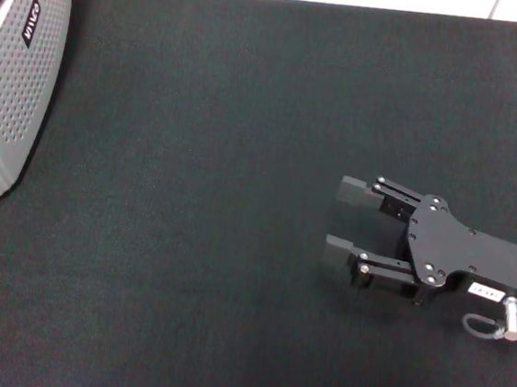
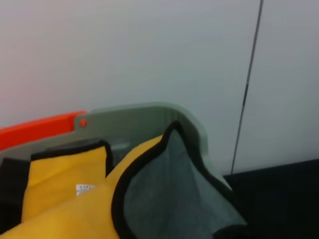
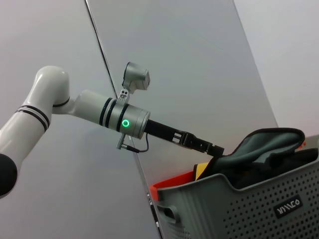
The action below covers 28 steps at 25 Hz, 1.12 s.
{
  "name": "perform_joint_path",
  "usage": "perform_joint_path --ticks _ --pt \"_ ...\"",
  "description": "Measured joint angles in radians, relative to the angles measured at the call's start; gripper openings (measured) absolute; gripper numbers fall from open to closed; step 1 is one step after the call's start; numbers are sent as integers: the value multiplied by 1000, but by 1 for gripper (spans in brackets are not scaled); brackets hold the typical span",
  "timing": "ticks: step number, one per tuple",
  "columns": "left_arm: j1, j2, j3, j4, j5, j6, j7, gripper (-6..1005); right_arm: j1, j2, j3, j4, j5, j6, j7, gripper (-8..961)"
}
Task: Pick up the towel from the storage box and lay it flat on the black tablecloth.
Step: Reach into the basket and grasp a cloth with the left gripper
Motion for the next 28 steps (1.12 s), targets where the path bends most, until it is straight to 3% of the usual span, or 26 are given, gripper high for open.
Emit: perform_joint_path --ticks 20,23,28 --pt "-34 6 -2 -124 15 -9 -5 751 -20 1 6 1 0 -1 -9 811" --pt "-28 7 -8 -90 16 -9 -9 587 -30 2 7 -1 -1 -4 -11 811" --pt "-13 7 -10 -48 17 -5 -18 481 -35 1 16 -4 -1 -6 -20 811"
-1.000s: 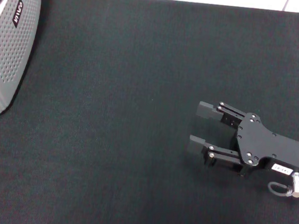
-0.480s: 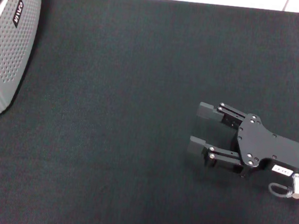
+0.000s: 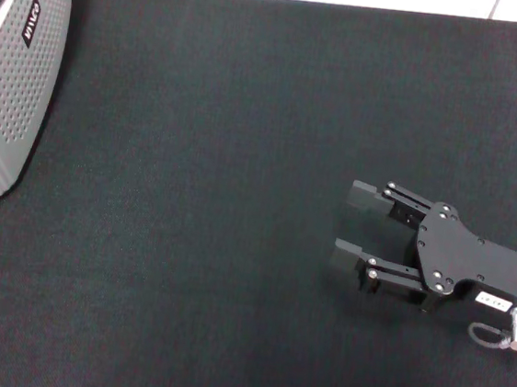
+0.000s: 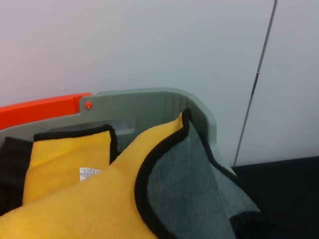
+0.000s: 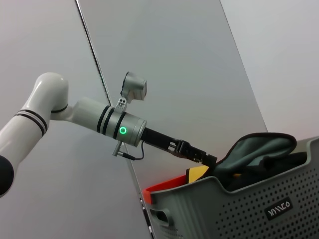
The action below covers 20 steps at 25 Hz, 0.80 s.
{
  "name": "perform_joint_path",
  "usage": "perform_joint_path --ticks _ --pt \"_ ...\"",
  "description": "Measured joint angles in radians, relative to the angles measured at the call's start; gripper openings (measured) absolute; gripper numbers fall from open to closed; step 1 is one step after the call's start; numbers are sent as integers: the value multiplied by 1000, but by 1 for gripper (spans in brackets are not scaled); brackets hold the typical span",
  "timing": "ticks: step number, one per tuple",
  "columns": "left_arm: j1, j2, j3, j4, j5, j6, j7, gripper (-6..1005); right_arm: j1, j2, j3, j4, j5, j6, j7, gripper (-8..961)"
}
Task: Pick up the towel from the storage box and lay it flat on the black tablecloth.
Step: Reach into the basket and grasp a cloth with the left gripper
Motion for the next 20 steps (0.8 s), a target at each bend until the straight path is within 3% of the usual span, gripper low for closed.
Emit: perform_joint_path --ticks 20 --pt "-16 -1 22 -78 2 9 -5 584 0 0 3 0 6 5 -14 811"
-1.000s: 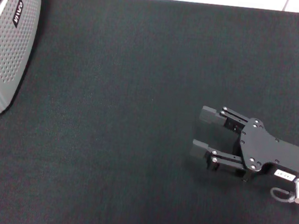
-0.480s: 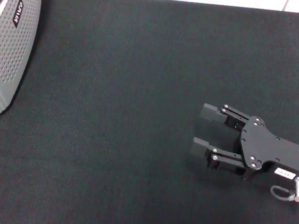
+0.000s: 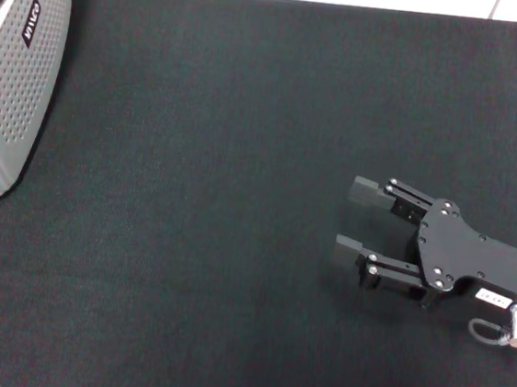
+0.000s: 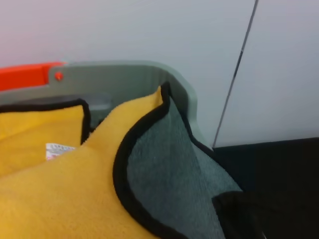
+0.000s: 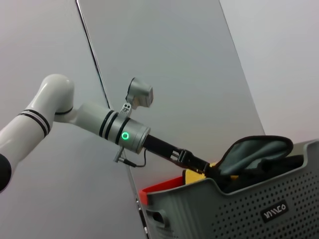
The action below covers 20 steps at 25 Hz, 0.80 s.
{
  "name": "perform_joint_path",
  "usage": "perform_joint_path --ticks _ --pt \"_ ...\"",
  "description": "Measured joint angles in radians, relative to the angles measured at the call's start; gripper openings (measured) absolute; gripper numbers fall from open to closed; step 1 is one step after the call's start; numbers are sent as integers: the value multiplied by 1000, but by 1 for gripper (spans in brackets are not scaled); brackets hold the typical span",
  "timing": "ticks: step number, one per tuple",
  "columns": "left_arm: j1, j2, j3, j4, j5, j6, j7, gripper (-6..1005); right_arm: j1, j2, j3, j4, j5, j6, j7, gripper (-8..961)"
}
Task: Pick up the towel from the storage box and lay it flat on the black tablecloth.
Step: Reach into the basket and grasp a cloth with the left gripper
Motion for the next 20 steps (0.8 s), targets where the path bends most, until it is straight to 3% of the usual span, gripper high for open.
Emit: perform_joint_path --ticks 7,20 --pt "-43 13 -4 -127 -6 -27 9 608 -7 1 0 2 4 0 -2 812" --pt "-50 14 -3 -147 -65 -38 88 286 -54 2 12 -3 17 -12 -18 811"
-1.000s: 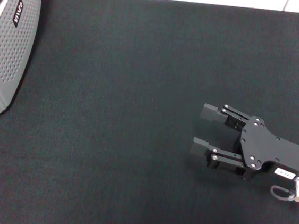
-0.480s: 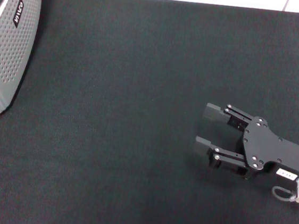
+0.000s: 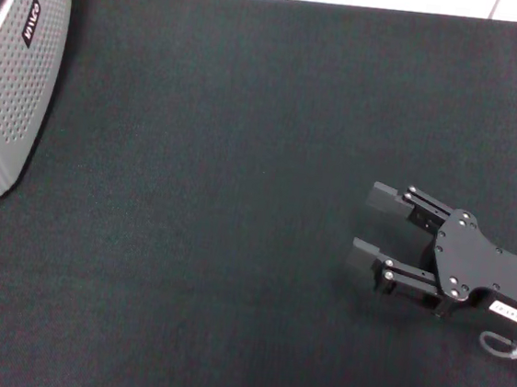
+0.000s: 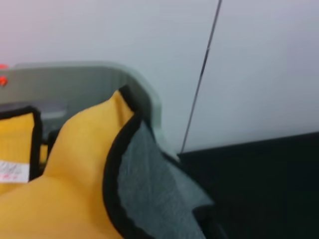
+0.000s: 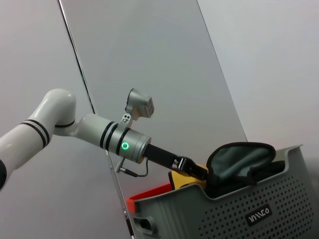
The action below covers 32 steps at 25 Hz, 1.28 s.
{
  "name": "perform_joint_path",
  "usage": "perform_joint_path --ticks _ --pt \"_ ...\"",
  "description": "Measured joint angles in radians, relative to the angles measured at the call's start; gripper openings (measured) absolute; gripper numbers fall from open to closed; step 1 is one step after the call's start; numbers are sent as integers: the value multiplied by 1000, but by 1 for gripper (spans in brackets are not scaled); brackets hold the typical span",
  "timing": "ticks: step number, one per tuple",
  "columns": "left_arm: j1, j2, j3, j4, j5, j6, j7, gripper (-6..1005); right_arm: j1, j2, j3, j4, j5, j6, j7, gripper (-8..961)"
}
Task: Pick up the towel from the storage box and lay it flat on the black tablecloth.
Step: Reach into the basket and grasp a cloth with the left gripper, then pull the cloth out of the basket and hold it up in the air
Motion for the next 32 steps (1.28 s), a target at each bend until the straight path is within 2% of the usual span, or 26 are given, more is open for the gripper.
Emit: perform_joint_path --ticks 7,8,14,16,18,20,25,29,32 --pt "39 9 -4 31 -133 0 25 90 -7 0 1 0 0 -7 -13 811" --pt "39 9 -4 31 -133 0 25 91 -7 0 3 0 0 -10 -16 811" --pt "151 10 -7 118 -583 18 177 92 -9 -1 23 0 0 -30 -50 811" --pt "171 15 -14 120 -719 45 236 88 -9 -4 28 0 0 -34 -55 812" --pt "181 21 -32 116 -879 125 318 83 -9 -6 28 0 -1 -39 -61 812" --pt "178 25 -45 113 -950 182 345 69 -8 -8 28 0 -1 -43 -62 811" --pt "135 38 -38 105 -972 350 385 34 -1 -25 28 0 -1 -87 -66 811" --pt "118 48 43 95 -951 449 435 26 9 -52 28 0 -1 -183 -66 811" --pt "118 50 91 95 -950 458 453 26 20 -62 28 1 -2 -222 -57 811"
